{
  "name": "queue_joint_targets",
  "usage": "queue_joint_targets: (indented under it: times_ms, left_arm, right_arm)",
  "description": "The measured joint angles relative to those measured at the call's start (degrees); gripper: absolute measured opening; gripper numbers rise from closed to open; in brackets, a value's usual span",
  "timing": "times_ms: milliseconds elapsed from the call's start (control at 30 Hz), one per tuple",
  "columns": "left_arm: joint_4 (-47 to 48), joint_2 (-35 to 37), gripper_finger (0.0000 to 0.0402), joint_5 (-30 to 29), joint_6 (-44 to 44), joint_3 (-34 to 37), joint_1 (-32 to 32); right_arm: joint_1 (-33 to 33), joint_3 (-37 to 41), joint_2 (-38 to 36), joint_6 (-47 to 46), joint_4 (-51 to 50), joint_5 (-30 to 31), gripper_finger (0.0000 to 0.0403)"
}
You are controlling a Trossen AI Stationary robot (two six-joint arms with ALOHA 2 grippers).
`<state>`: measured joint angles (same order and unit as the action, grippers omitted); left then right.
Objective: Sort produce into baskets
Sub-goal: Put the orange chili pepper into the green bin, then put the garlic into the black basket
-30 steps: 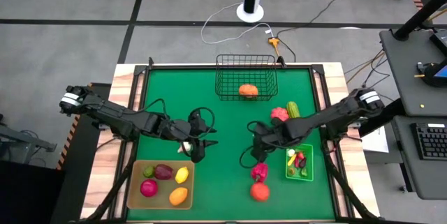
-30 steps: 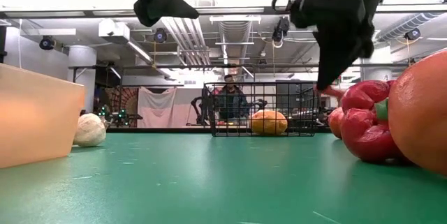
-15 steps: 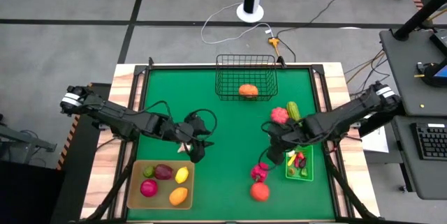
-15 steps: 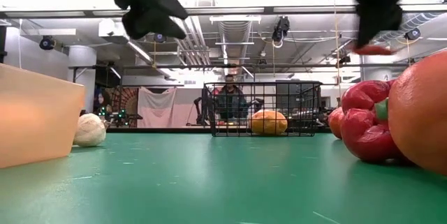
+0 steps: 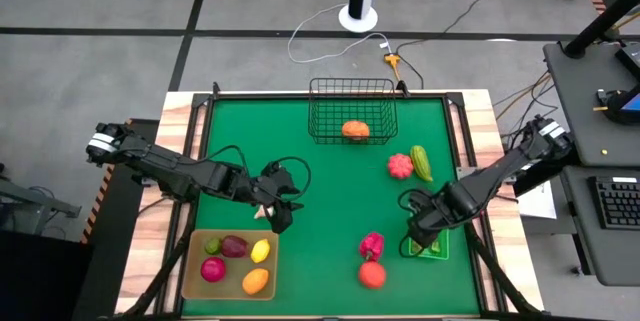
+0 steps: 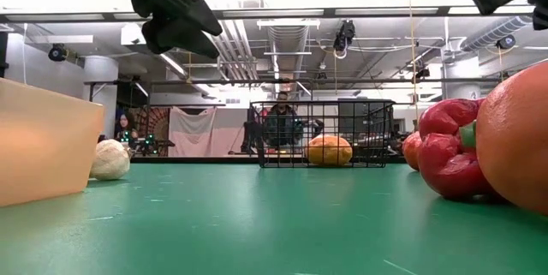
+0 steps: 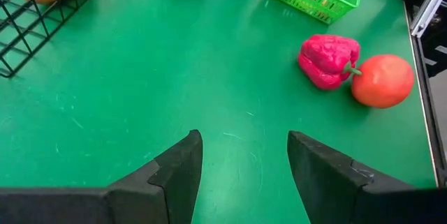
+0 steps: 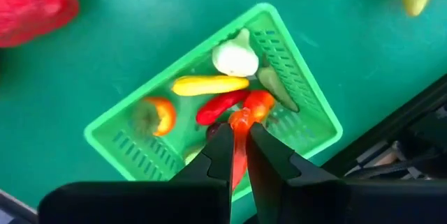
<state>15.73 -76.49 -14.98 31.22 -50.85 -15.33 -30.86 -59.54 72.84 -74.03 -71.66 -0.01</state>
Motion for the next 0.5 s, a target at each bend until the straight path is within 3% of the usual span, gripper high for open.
queue_joint_targets:
  times_ms: [500]
  left_arm:
    - [0.4,0.0,0.0192,0.1,1.1,0.0,0.0]
  right_arm:
    - [0.0,1.7,0.0,-1.0,0.2,0.0,0.0124]
